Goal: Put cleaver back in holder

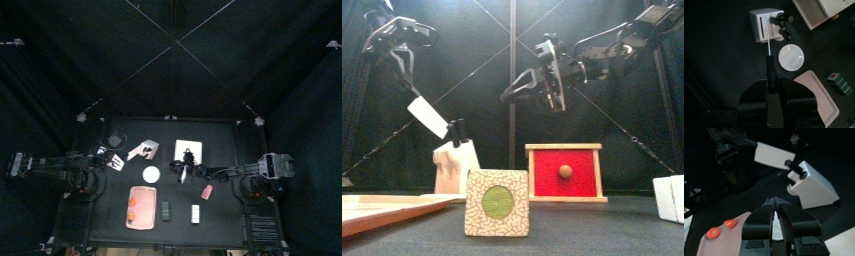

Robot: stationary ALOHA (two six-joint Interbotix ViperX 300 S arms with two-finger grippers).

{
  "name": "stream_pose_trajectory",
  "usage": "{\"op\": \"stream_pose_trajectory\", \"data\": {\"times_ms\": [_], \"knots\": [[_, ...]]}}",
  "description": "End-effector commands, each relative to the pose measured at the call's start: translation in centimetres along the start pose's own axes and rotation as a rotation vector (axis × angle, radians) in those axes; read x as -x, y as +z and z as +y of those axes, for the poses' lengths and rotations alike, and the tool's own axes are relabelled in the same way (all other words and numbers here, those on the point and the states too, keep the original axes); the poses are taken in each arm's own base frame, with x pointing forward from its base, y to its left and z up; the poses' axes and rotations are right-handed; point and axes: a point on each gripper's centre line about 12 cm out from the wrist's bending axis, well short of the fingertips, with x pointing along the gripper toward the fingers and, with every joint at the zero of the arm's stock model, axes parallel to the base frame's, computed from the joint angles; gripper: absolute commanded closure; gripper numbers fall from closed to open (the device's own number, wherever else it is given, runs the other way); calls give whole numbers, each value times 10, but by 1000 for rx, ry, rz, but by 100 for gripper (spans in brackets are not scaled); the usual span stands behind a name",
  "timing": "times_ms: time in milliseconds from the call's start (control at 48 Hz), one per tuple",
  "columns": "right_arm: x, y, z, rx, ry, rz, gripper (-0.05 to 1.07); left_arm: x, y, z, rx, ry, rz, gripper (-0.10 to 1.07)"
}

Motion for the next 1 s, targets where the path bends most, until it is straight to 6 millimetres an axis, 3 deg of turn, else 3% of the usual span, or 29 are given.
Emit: {"op": "stream_pose_trajectory", "data": {"times_ms": [0, 417, 979], "knots": [[-19, 21, -11, -13, -32, -67, 51, -1, 8, -2, 5, 6, -5, 55], [-84, 20, -79, -59, -203, -85, 51, -6, 8, -1, 8, 14, 19, 55], [-95, 4, -89, -60, -224, -27, 52, -14, 10, -7, -9, 28, 42, 55]]}}
